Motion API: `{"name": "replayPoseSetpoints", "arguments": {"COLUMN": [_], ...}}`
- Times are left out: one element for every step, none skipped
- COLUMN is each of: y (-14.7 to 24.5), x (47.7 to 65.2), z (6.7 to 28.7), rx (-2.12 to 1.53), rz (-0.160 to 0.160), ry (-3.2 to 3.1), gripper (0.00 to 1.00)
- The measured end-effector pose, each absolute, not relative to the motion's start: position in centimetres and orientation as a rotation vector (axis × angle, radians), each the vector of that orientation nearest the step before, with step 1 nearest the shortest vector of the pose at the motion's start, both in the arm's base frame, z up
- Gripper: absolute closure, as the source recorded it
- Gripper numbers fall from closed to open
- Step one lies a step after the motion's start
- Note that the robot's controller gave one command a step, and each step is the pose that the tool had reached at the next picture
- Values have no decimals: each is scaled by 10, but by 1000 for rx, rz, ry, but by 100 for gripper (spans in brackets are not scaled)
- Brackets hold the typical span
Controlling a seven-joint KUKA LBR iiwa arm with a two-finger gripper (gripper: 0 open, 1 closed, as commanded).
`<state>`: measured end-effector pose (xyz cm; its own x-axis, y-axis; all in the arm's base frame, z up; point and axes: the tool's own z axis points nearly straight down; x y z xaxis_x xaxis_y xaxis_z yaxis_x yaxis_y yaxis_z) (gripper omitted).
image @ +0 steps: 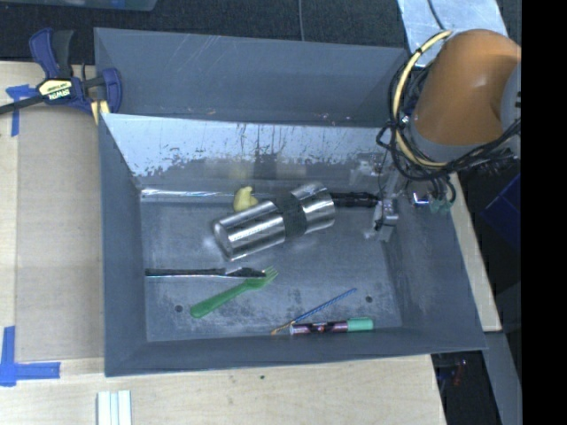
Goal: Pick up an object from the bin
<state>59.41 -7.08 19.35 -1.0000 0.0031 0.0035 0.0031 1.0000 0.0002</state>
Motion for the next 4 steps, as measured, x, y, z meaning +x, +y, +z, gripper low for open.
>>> {"name": "replayPoseSetpoints", "arguments": {"y": [-71, -87, -32, -80], "x": [596, 600, 625, 583], "z": [197, 130, 136, 152], "rx": [-2, 252, 25, 272], "rz": [1, 2, 1, 4], "ry": [-3146, -3139, -3151, -3136], "gripper": [0, 0, 0, 100]}}
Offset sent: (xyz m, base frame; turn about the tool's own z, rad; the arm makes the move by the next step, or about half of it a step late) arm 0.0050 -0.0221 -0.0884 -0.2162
